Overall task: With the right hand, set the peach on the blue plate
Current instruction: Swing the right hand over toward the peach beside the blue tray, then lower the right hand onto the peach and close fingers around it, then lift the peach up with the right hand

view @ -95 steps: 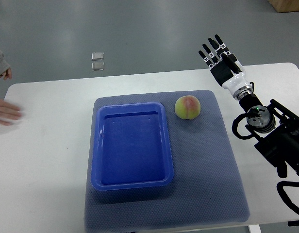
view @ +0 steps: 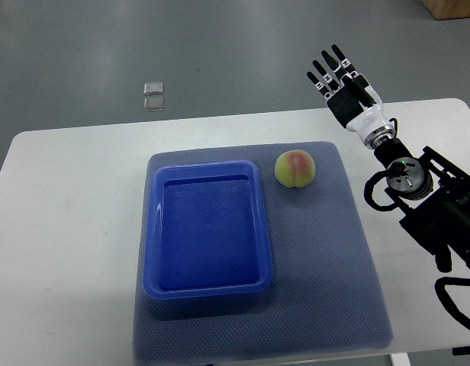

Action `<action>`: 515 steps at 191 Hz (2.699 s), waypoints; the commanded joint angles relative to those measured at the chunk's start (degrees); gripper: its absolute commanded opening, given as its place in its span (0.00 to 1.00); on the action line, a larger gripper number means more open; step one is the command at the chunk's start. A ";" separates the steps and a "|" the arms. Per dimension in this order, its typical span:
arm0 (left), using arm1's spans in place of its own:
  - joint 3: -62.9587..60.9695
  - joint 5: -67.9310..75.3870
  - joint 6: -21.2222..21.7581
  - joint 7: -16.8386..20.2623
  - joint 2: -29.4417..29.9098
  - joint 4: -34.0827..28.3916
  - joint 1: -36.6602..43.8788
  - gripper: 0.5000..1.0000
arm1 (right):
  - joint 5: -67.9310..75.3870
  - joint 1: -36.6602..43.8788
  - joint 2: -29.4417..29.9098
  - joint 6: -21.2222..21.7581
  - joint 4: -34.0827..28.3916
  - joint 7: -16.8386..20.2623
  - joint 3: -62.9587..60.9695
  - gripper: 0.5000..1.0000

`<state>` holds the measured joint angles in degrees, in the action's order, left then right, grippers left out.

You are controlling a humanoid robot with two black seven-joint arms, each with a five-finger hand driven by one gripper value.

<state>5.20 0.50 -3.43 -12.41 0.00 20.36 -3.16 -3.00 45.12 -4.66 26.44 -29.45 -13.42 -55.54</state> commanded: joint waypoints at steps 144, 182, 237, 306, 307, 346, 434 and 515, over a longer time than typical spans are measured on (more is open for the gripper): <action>-0.01 0.02 0.00 0.01 0.00 0.12 -0.09 1.00 | -55.72 35.91 -12.48 8.56 -11.59 15.45 58.88 0.87; 0.07 0.02 0.00 0.01 0.00 0.03 -0.09 1.00 | -57.03 32.93 -9.67 6.88 -11.59 15.53 59.58 0.87; -0.01 0.02 0.00 0.01 0.00 0.03 -0.09 1.00 | -59.23 30.64 -7.03 0.64 -11.24 15.53 62.74 0.86; 0.07 0.02 0.00 0.01 0.00 -0.06 -0.09 1.00 | -59.32 27.83 -6.68 -4.46 -10.63 14.65 65.12 0.50; 0.07 0.02 0.00 0.01 0.00 -0.06 -0.09 1.00 | -59.32 27.83 -6.68 -4.46 -10.63 14.65 65.12 0.50; 0.07 0.02 0.00 0.01 0.00 -0.06 -0.09 1.00 | -59.32 27.74 -6.68 -5.78 -10.72 14.65 65.38 0.00; 0.07 -0.06 0.00 0.01 0.00 -0.06 -0.09 1.00 | -55.63 50.06 -24.52 5.12 -30.84 14.65 64.50 0.00; 0.07 0.02 -0.09 0.01 0.00 0.38 -0.18 1.00 | -49.74 56.92 -25.67 5.21 -37.70 14.74 64.68 0.00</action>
<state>5.19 0.58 -3.51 -12.42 0.00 20.66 -3.29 -54.71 101.88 -32.88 32.54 -67.10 1.38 9.15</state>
